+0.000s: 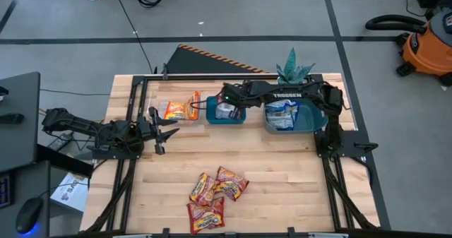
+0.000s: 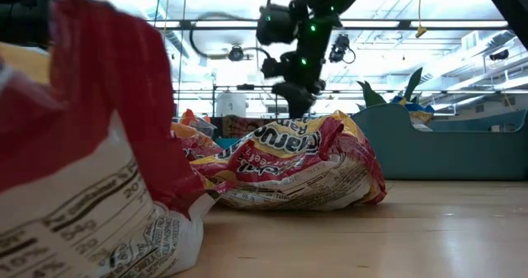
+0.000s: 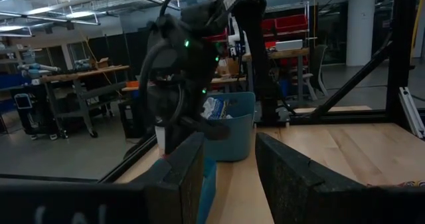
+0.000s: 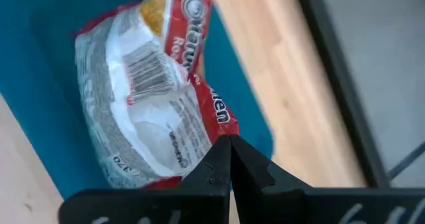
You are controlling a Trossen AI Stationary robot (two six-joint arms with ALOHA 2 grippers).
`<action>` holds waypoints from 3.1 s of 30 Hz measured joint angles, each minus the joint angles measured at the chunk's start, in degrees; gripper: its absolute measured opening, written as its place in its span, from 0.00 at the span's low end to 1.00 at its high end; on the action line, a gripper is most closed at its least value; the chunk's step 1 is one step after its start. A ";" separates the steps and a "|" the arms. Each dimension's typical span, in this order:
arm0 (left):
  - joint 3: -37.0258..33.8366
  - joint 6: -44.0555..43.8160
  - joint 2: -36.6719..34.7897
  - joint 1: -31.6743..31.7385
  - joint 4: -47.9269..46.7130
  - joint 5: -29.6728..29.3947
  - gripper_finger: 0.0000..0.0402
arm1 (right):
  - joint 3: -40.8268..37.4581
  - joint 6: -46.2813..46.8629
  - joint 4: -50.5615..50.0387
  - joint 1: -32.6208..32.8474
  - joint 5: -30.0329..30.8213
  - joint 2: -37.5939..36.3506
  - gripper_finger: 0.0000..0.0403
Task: Sort Maruchan noodles
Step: Put the red noodle pack into the blue bin
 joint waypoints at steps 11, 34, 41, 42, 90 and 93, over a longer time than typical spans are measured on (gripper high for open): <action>0.00 0.09 0.00 -0.01 0.00 -0.01 0.35 | -3.45 -1.41 0.61 -0.87 -8.73 0.02 0.10; 0.00 -1.07 0.00 -0.02 -0.31 0.00 0.35 | -7.24 -4.54 22.07 0.34 -7.13 0.02 0.23; 0.00 -1.29 0.02 0.00 -0.37 0.00 0.35 | -12.89 0.11 20.41 -3.91 -16.95 0.03 0.21; 0.00 -1.27 0.02 0.00 -0.35 -0.02 0.35 | -12.00 -0.02 18.28 -4.01 -16.90 0.02 0.21; 0.02 0.39 0.00 0.05 5.36 -0.09 0.35 | -8.50 3.85 34.18 32.40 -22.02 7.62 0.43; 0.02 1.40 0.02 0.06 5.55 -0.09 0.35 | -8.47 3.86 34.59 32.43 -22.02 7.58 0.43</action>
